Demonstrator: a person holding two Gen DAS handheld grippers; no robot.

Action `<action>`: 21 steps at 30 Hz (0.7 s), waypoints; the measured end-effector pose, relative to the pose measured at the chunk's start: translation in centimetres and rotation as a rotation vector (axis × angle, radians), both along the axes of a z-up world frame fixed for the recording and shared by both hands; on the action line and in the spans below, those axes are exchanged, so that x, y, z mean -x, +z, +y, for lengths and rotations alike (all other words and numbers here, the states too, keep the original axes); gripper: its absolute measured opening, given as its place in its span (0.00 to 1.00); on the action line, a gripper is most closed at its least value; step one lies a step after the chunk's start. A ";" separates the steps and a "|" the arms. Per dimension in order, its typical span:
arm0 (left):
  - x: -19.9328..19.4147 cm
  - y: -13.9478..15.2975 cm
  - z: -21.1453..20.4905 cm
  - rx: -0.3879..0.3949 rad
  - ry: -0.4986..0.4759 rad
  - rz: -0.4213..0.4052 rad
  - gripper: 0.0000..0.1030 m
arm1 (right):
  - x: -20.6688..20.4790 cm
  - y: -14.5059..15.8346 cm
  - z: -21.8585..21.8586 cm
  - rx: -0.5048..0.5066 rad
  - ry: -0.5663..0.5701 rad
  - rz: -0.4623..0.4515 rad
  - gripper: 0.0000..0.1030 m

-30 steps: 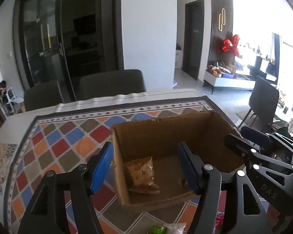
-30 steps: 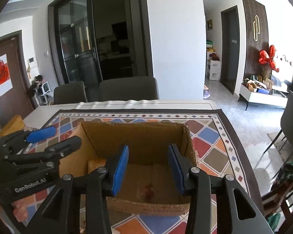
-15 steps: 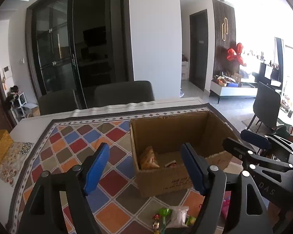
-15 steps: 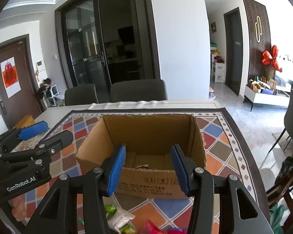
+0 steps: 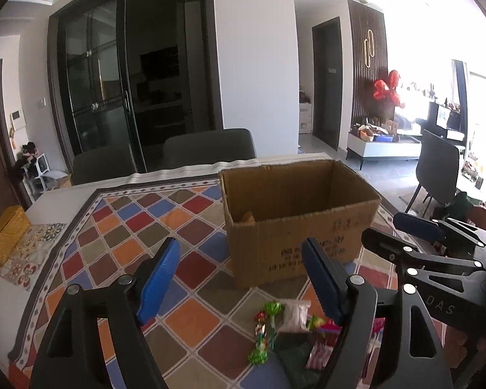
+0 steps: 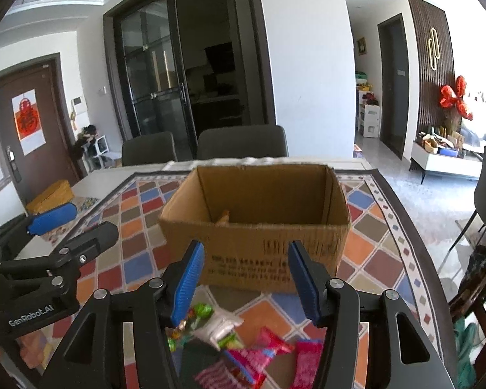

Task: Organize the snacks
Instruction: 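Move both tools back from the box toward the snack pile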

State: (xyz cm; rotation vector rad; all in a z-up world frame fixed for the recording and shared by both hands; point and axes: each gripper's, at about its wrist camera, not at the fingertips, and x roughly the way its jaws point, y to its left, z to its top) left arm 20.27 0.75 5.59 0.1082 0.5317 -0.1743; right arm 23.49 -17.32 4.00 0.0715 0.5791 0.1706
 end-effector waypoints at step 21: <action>6.5 -5.7 0.4 0.005 0.001 0.069 0.76 | 5.6 -5.2 0.6 0.042 0.041 0.119 0.53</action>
